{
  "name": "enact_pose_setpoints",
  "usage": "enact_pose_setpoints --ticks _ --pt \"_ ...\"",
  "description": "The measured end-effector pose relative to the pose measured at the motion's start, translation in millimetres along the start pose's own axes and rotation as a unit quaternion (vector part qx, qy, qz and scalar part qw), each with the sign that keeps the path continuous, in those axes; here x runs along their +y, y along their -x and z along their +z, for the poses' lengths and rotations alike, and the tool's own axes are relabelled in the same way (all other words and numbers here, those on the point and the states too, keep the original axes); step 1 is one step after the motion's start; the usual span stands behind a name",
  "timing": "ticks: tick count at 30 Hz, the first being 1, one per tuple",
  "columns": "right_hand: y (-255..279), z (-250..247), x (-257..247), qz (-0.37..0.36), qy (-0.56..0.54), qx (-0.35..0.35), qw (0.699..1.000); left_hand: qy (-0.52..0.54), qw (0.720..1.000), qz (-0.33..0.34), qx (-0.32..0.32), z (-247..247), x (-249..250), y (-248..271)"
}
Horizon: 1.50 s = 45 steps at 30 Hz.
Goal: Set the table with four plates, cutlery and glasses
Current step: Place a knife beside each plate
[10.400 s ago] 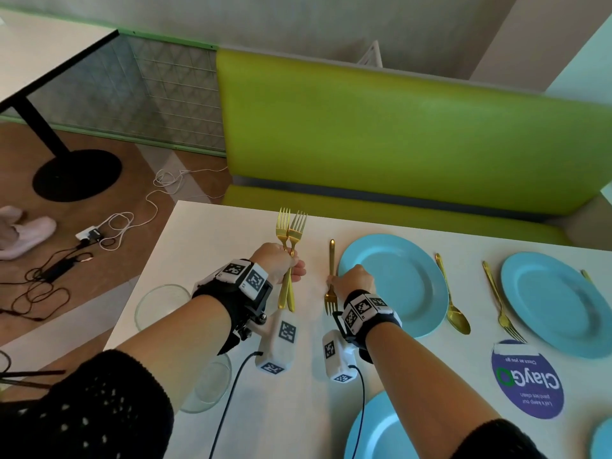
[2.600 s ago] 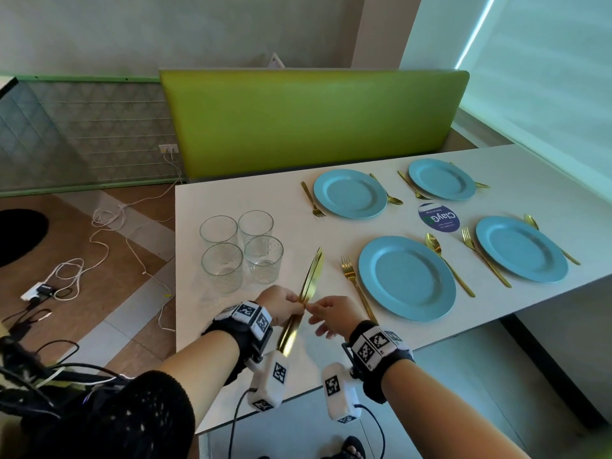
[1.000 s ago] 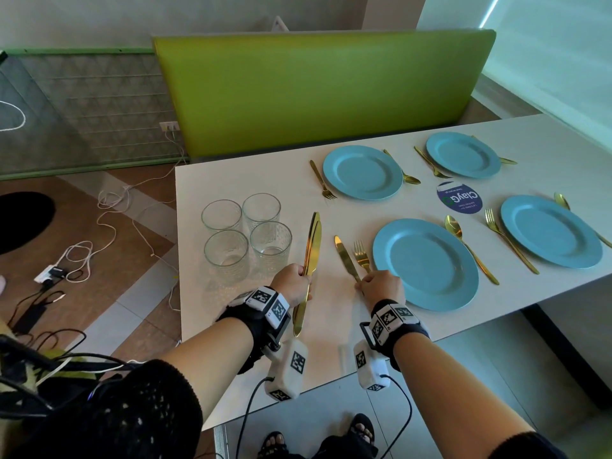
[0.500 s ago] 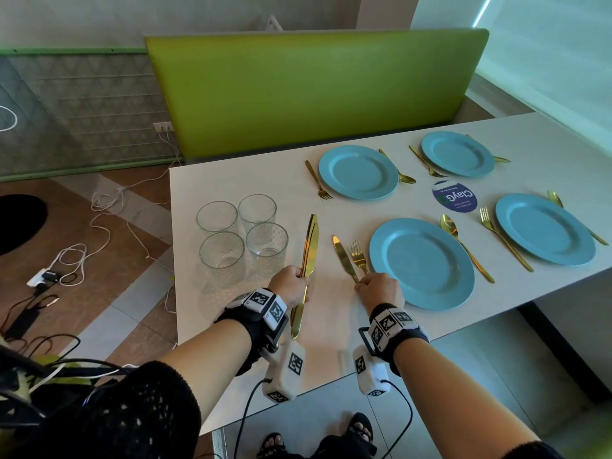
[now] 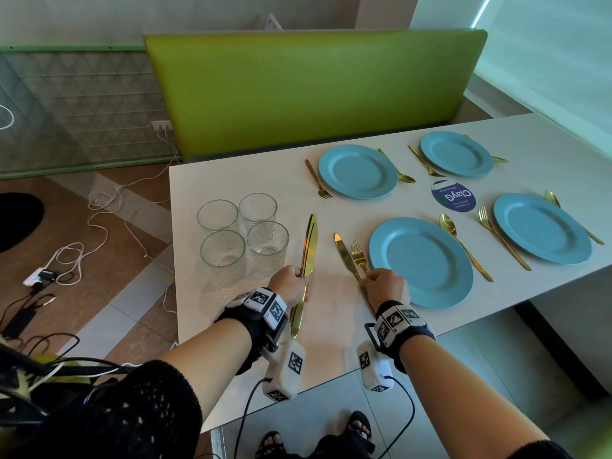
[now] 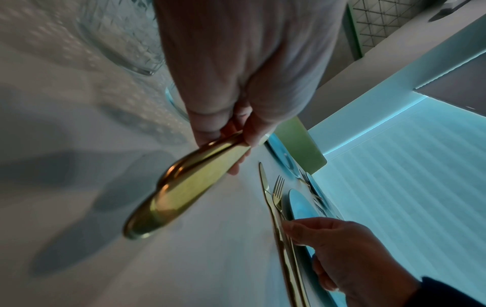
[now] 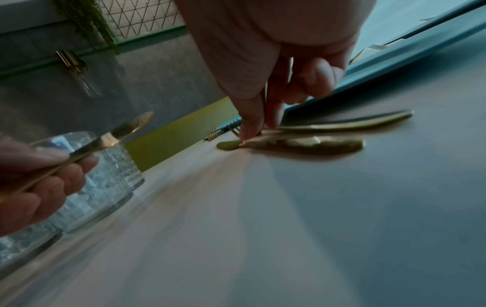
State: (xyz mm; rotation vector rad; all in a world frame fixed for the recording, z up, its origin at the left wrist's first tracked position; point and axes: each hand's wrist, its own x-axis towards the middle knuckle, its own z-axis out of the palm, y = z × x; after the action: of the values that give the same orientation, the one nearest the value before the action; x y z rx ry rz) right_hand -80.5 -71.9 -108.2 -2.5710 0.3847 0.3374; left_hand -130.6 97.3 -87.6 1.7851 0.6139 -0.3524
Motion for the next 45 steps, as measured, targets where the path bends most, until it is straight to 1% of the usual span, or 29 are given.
enact_pose_setpoints --ticks 4,10,13,17,19,22,25,30,35,37,42,45 --pt "-1.0 -23.5 4.8 -0.007 -0.020 0.015 1.000 0.002 1.000 0.006 -0.005 0.4 5.2 0.4" --pt "-2.3 -60.7 11.1 -0.042 -0.057 0.003 0.997 0.039 0.999 0.019 -0.025 12.2 24.5 1.1" --pt "1.0 -66.9 7.0 -0.063 -0.081 -0.018 0.995 0.035 0.998 0.030 -0.051 20.6 35.0 3.2" --pt "4.5 -71.7 -5.1 -0.086 -0.103 -0.068 0.989 0.002 0.994 0.052 -0.092 35.2 47.9 3.4" --pt "3.9 -71.9 -9.1 -0.090 -0.111 -0.087 0.986 -0.018 0.992 0.064 -0.103 43.6 54.0 3.3" --pt "-1.5 -72.8 -9.4 -0.074 -0.121 -0.106 0.984 -0.042 0.989 0.077 -0.116 60.0 60.8 -2.6" --pt "-14.8 -79.9 -0.4 -0.034 -0.150 -0.122 0.981 -0.041 0.989 0.076 -0.123 74.8 71.7 -8.2" --pt "-48.7 -95.9 15.0 0.023 -0.224 -0.169 0.960 -0.026 0.992 0.080 -0.093 103.7 96.0 -28.0" --pt "-87.8 -128.9 25.9 0.060 -0.258 -0.212 0.941 -0.054 0.991 0.090 -0.081 141.8 126.4 -49.5" --pt "-103.6 -139.4 32.6 0.061 -0.255 -0.208 0.942 -0.057 0.991 0.088 -0.083 158.1 138.2 -57.5" --pt "-139.5 -152.1 52.7 0.065 -0.252 -0.147 0.954 -0.040 0.993 0.064 -0.091 197.9 158.8 -82.7" --pt "-158.9 -159.9 64.5 0.070 -0.255 -0.134 0.955 -0.016 0.994 0.049 -0.094 217.5 167.7 -96.6"
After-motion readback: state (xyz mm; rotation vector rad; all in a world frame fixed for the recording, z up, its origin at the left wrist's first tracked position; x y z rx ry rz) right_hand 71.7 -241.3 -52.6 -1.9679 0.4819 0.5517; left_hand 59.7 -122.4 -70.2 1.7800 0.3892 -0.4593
